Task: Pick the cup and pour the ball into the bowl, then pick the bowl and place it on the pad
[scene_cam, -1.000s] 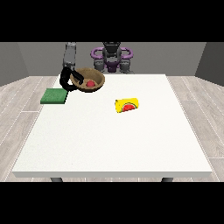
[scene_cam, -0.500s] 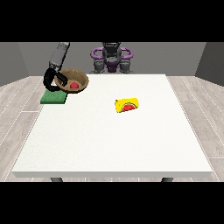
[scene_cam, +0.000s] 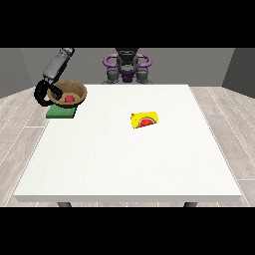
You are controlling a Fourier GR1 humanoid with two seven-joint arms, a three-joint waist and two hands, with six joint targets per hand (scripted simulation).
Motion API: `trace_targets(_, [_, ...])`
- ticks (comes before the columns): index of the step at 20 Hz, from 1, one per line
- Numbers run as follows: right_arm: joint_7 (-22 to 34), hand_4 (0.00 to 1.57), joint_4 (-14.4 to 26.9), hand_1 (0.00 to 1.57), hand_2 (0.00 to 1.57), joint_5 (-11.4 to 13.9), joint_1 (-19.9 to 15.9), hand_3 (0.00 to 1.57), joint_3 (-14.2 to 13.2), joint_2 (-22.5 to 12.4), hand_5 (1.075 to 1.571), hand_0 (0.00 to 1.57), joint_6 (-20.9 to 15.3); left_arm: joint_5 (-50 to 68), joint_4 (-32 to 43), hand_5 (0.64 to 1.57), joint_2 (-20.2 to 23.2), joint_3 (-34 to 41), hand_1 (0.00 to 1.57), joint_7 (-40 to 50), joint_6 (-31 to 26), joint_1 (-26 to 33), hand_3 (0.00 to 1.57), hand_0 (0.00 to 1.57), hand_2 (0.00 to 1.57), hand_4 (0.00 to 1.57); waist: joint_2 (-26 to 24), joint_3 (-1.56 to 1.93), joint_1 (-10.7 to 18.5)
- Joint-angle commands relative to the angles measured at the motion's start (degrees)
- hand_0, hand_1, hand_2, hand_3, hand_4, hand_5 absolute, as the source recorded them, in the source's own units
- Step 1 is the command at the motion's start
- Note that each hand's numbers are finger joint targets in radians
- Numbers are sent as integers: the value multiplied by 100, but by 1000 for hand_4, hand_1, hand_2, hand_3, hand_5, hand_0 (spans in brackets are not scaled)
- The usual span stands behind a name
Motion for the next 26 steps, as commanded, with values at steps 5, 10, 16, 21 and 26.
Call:
trace_targets(5, [-734, 1297, 718, 1571, 1571, 151, -124, 388, -158, -354, 1547, 1571, 72, 232, -514, 1533, 380, 7, 0, 676, 209, -477, 0, 0, 0, 129, 380, 6, 81])
trace_targets(10, [-1021, 1246, 1112, 1571, 1571, 60, -304, 577, -376, -858, 1559, 1571, 474, 454, -821, 1528, 313, 76, 0, 792, 273, -418, 0, 0, 0, 0, 590, 4, 126])
trace_targets(16, [-618, 1240, 1156, 1571, 1571, -31, -261, 880, -413, -1077, 1568, 1571, 791, 419, -668, 1532, 125, 4, 0, 641, 114, 63, 0, 0, 0, 0, -62, -8, 163])
trace_targets(21, [-444, 1240, 867, 1571, 1571, 265, -284, 1316, -23, -616, 1571, 1571, 481, 224, -319, 1532, 79, -53, 0, 264, 174, 102, 0, 0, 0, 0, -40, -11, 61])
trace_targets(26, [-707, 1157, 1309, 1571, 1571, -3, -196, 1282, -351, -454, 1570, 1571, 465, 412, -664, 1523, 24, -35, 0, 414, 202, 107, 0, 0, 0, 0, 146, 0, 190])
